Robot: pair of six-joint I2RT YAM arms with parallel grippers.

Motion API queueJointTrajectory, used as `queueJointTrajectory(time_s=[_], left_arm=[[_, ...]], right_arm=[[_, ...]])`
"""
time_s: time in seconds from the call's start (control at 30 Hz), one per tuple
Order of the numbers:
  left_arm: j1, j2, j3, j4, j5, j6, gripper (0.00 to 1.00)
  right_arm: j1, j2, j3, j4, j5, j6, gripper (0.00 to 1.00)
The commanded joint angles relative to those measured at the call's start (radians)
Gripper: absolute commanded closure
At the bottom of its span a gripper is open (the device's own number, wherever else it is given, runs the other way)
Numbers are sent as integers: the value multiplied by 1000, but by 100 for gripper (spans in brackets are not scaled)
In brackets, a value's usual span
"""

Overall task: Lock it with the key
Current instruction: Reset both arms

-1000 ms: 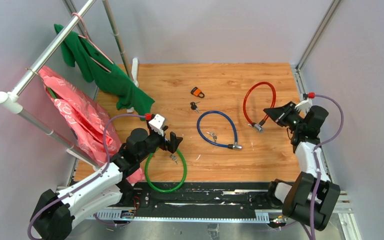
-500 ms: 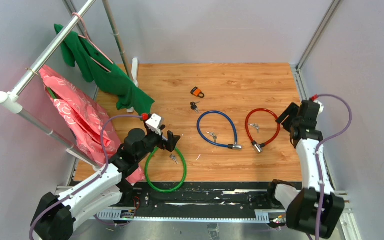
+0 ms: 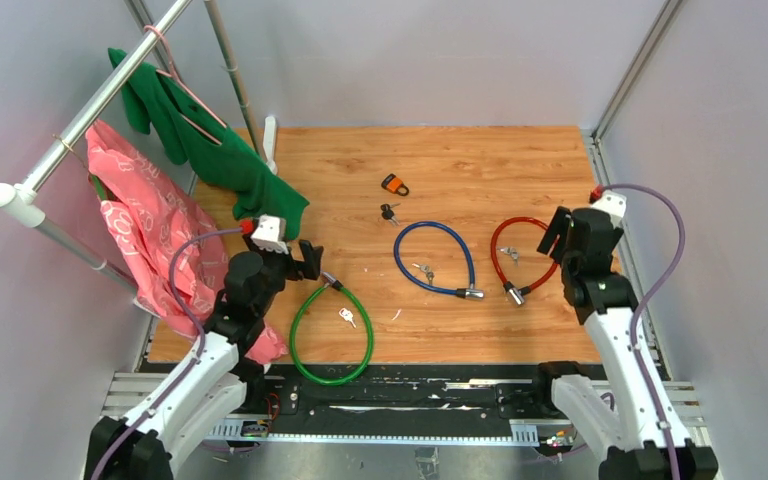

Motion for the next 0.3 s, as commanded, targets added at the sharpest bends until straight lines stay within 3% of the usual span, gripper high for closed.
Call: queueJointTrajectory(time_s=[0.0, 0.13, 0.27], left_arm=[[83, -30, 21, -45, -100, 77, 0], [91, -24, 40, -105, -133, 207, 0], [143, -59, -9, -75, -9, 225, 0]], right_arm=[[14, -150, -140, 79, -5, -25, 24], [13, -242, -242, 157, -24, -14, 25], [13, -279, -283, 170, -3, -14, 25]])
